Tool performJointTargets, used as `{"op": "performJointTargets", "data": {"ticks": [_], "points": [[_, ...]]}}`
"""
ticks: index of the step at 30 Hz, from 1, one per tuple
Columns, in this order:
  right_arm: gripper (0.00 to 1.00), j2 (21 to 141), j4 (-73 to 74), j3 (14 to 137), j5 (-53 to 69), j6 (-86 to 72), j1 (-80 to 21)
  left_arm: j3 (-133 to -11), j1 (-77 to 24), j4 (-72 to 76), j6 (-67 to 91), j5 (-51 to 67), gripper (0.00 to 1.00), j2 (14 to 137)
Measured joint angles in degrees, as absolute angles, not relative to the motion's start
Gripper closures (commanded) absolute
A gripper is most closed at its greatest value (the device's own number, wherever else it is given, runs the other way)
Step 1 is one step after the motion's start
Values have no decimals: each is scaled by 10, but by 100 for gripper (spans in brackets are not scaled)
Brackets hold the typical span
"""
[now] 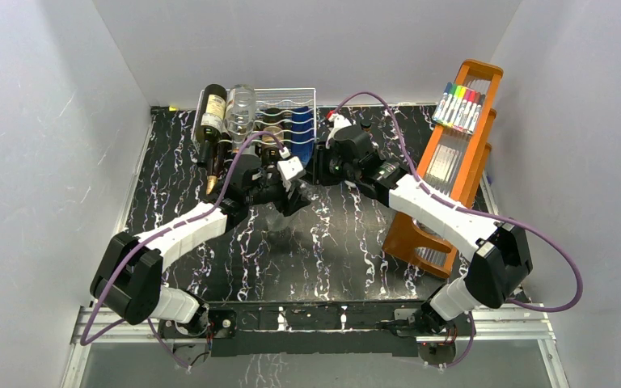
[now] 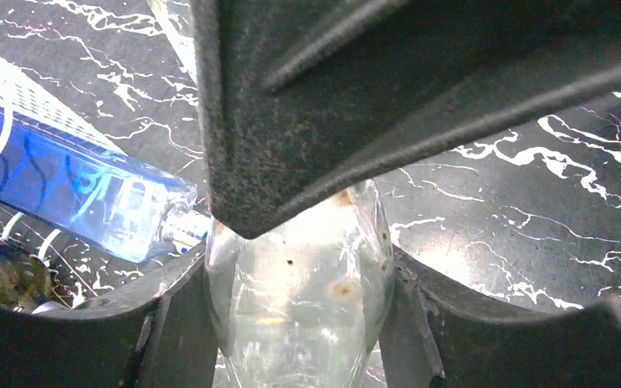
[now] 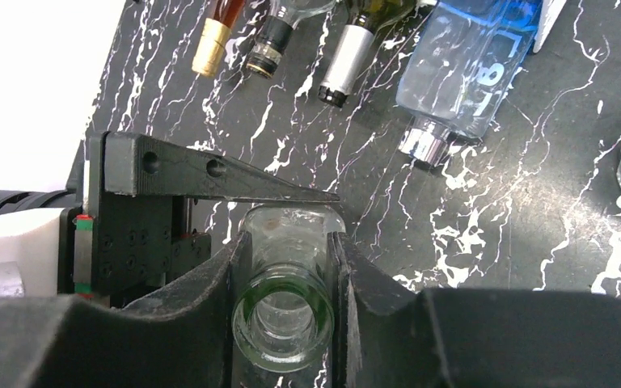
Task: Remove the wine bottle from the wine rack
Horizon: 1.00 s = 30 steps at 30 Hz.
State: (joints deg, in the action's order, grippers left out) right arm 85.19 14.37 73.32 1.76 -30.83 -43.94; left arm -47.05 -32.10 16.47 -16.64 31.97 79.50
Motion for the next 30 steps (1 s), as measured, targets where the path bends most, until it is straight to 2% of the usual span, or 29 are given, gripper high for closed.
{"op": "performJointTargets", "data": {"ticks": [3,4,7,16,22,30], "points": [[91,851,145,733,12,-308,-439,-470,-321,166,-158,318,9,795],[94,851,148,733,4,-305,-440,-473,-321,167,-158,318,3,795],[100,848,173,733,-25,-291,-443,-488,-321,168,-150,318,2,795],[100,779,243,741,-167,-205,-443,-493,-321,181,-142,273,2,754],[100,780,280,788,-264,-149,-436,-466,-312,232,-128,134,2,698],[100,828,304,835,-284,-148,-381,-461,-272,244,-102,-66,2,693]]}}
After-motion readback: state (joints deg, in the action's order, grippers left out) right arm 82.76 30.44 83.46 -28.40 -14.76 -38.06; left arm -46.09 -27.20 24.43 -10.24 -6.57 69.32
